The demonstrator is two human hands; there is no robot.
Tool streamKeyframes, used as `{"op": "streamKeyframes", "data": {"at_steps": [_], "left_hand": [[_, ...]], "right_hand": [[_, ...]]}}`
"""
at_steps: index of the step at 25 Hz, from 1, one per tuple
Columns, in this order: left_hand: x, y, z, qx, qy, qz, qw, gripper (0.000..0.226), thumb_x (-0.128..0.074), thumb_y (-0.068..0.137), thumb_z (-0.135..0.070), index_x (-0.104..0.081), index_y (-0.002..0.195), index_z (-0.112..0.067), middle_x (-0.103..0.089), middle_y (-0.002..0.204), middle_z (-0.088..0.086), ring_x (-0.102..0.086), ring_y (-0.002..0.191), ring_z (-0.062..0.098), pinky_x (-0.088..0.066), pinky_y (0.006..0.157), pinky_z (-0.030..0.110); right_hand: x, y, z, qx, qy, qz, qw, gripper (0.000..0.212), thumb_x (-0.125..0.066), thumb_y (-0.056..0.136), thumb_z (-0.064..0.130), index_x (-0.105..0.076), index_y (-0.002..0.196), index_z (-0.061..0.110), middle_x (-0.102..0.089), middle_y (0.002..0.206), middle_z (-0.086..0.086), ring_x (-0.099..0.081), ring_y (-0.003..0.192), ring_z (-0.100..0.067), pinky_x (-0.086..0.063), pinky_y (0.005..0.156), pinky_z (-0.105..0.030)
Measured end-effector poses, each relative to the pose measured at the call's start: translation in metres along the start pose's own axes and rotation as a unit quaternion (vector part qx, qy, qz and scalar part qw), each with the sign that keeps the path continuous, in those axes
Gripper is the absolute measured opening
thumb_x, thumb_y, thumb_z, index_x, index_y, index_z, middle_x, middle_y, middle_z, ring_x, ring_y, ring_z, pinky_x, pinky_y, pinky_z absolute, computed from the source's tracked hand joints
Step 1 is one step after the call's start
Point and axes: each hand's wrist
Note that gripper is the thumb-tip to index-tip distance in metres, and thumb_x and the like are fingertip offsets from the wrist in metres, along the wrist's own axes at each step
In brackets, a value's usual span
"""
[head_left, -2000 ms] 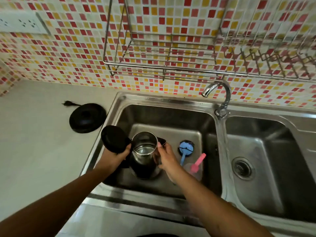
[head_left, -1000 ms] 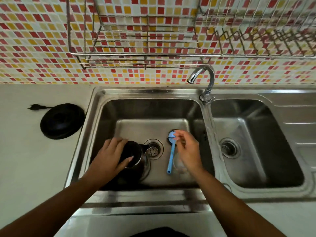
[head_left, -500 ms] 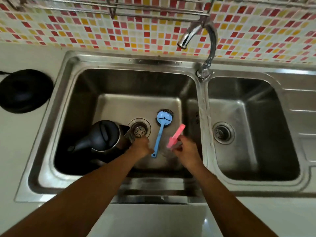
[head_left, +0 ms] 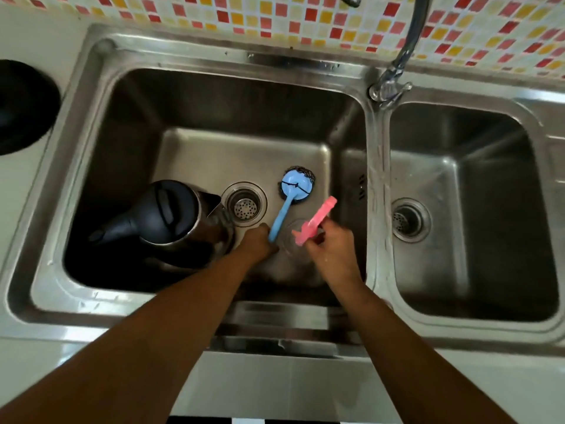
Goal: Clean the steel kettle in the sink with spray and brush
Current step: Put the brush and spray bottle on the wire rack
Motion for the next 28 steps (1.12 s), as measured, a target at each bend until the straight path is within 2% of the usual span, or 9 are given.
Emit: {"op": "streamKeyframes", "data": {"at_steps": [2,5,9,12,15,18,21,24,28], "left_hand": [[0.007,-0.005,-0.003,-0.003,-0.067,-0.026,0.997,0.033,-0.059,0.089,-0.014,-0.054,0.116,0.004,-0.060,0.115,0.028,-0.059,0.105,0.040,-0.047,0.078,0.040],[0.025,-0.033,-0.011,0.010,-0.211,-0.031,0.977,0.017,-0.052,0.090,-0.009,-0.057,0.104,0.000,-0.058,0.079,0.022,-0.058,0.070,0.033,-0.039,0.058,0.032],[0.062,-0.109,-0.015,-0.018,-0.321,-0.071,0.944,0.012,-0.055,0.089,-0.012,-0.054,0.078,-0.016,-0.050,0.055,0.000,-0.042,0.049,0.017,-0.033,0.048,0.027],[0.096,-0.170,-0.009,-0.085,-0.245,-0.174,0.950,0.027,-0.064,0.089,-0.019,-0.049,0.066,-0.020,-0.048,0.049,-0.004,-0.044,0.044,0.015,-0.036,0.046,0.030],[0.146,-0.230,-0.011,-0.141,-0.144,-0.257,0.945,0.019,-0.067,0.086,-0.030,-0.057,0.071,-0.022,-0.053,0.050,0.000,-0.050,0.044,0.011,-0.042,0.049,0.031],[0.184,-0.293,-0.017,-0.218,-0.098,-0.333,0.912,0.010,-0.066,0.079,-0.049,-0.064,0.082,-0.040,-0.065,0.060,-0.008,-0.061,0.057,-0.002,-0.047,0.058,0.016],[0.200,-0.329,-0.017,-0.273,-0.061,-0.456,0.845,0.028,-0.070,0.069,-0.058,-0.071,0.090,-0.039,-0.072,0.078,-0.019,-0.064,0.070,-0.004,-0.047,0.066,0.012],[0.236,-0.338,-0.027,-0.253,-0.113,-0.468,0.839,0.045,-0.047,0.069,-0.081,-0.066,0.075,-0.041,-0.066,0.062,-0.011,-0.067,0.074,0.000,-0.041,0.062,0.009],[0.284,-0.354,-0.074,-0.327,-0.164,-0.464,0.807,0.021,-0.054,0.086,-0.046,-0.064,0.082,-0.028,-0.058,0.050,0.003,-0.053,0.045,0.007,-0.045,0.051,0.028]], "right_hand": [[0.006,-0.002,0.004,0.014,-0.022,0.004,1.000,0.028,-0.072,0.083,0.030,-0.068,0.098,0.007,-0.073,0.091,-0.009,-0.068,0.079,-0.020,-0.055,0.078,-0.028],[0.023,-0.002,0.015,0.036,-0.020,-0.009,0.999,0.028,-0.068,0.086,0.033,-0.067,0.096,0.007,-0.073,0.086,-0.008,-0.068,0.076,-0.020,-0.055,0.076,-0.035],[0.069,-0.012,0.062,0.121,0.023,-0.037,0.992,0.022,-0.063,0.090,0.028,-0.064,0.101,0.009,-0.071,0.092,-0.006,-0.065,0.081,-0.019,-0.042,0.072,-0.017],[0.101,-0.025,0.101,0.208,0.036,-0.059,0.976,0.037,-0.052,0.090,0.042,-0.060,0.108,0.011,-0.070,0.097,-0.006,-0.066,0.087,-0.021,-0.044,0.076,-0.021],[0.131,-0.034,0.146,0.274,0.054,-0.097,0.955,0.035,-0.047,0.093,0.039,-0.052,0.120,0.019,-0.068,0.099,0.002,-0.065,0.090,-0.017,-0.048,0.078,-0.024],[0.161,-0.038,0.200,0.352,0.066,-0.143,0.923,0.027,-0.041,0.094,0.040,-0.045,0.119,0.031,-0.060,0.091,0.010,-0.059,0.079,-0.010,-0.042,0.069,-0.019],[0.191,-0.044,0.249,0.446,0.082,-0.190,0.871,0.037,-0.039,0.096,0.042,-0.049,0.122,0.017,-0.062,0.095,0.003,-0.058,0.077,-0.003,-0.044,0.067,-0.018],[0.220,-0.043,0.294,0.483,0.125,-0.213,0.840,0.044,-0.042,0.096,0.038,-0.052,0.123,0.005,-0.061,0.093,0.001,-0.057,0.078,-0.001,-0.042,0.066,-0.009],[0.244,-0.022,0.349,0.510,0.119,-0.265,0.809,0.036,-0.044,0.097,0.033,-0.052,0.118,0.005,-0.056,0.083,0.006,-0.054,0.068,0.006,-0.038,0.057,-0.005]]}}
Point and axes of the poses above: each hand's wrist, its own y-axis towards the middle knuckle, its own x-axis out of the back of the hand, z = x × y
